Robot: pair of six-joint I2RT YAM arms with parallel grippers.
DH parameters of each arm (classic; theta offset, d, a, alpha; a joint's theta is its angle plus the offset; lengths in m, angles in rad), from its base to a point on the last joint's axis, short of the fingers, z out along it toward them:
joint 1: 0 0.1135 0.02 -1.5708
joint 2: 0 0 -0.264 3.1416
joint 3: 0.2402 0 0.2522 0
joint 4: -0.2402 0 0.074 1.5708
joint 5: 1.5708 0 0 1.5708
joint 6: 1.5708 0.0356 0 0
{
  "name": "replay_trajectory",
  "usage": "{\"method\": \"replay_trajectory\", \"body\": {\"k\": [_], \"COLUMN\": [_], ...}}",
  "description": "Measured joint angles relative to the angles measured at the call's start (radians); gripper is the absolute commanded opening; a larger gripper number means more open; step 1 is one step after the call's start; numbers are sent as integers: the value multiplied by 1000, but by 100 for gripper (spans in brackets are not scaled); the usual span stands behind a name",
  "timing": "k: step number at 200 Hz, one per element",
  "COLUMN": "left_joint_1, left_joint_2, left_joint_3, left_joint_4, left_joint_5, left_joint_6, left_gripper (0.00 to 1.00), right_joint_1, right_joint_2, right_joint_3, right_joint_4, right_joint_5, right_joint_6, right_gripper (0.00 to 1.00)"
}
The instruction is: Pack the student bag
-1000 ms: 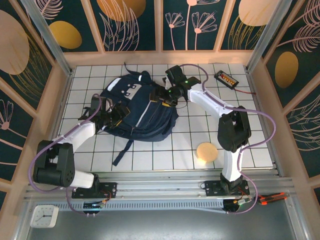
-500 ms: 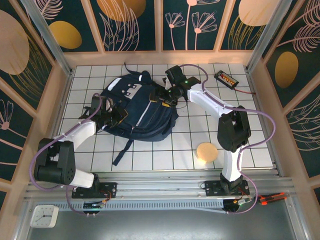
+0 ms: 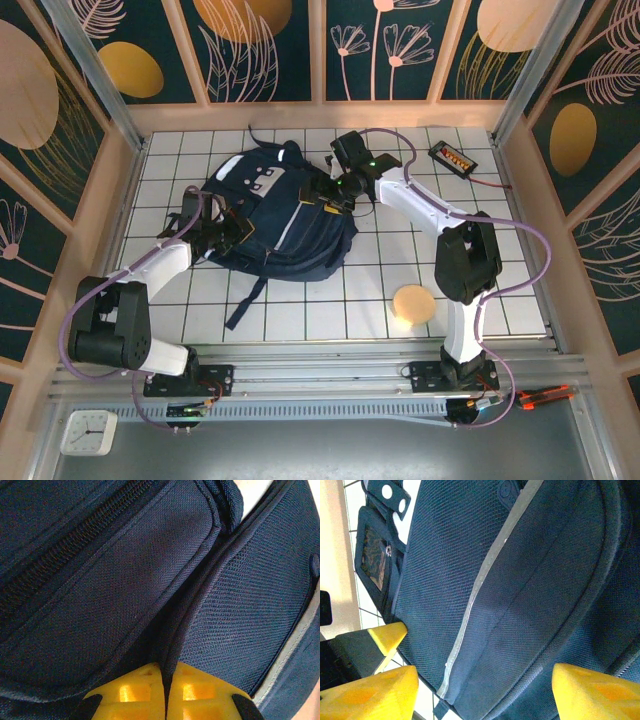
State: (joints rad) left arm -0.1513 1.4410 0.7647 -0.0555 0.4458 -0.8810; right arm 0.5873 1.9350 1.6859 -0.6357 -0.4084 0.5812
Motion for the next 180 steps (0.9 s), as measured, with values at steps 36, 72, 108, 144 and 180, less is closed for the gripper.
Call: {"method": "replay_trajectory", "body": {"k": [36, 72, 108, 144, 180], "left_joint_1": [0, 0, 0, 0, -13], "left_joint_2": [-5, -50, -85, -114, -125], "left_joint_3": [-32, -71, -121, -139, -141], "left_joint_4": [46, 119, 219, 279, 306], "left_joint_5": [3, 12, 18, -1, -25], "left_joint_6": [-43, -159, -335, -473, -547], "left_gripper": [0, 0, 0, 0, 0], "right_joint_1": [0, 0, 0, 21, 132], "right_joint_2": [0, -18, -125, -253, -299], "right_joint_3": [-10, -14, -23, -26, -31], "right_joint_4": [0, -9, -38, -55, -61], "right_joint_5": [8, 73, 179, 269, 348], "right_joint_6": [-1, -6, -6, 2, 4], "right_gripper": [71, 71, 67, 64, 60]}}
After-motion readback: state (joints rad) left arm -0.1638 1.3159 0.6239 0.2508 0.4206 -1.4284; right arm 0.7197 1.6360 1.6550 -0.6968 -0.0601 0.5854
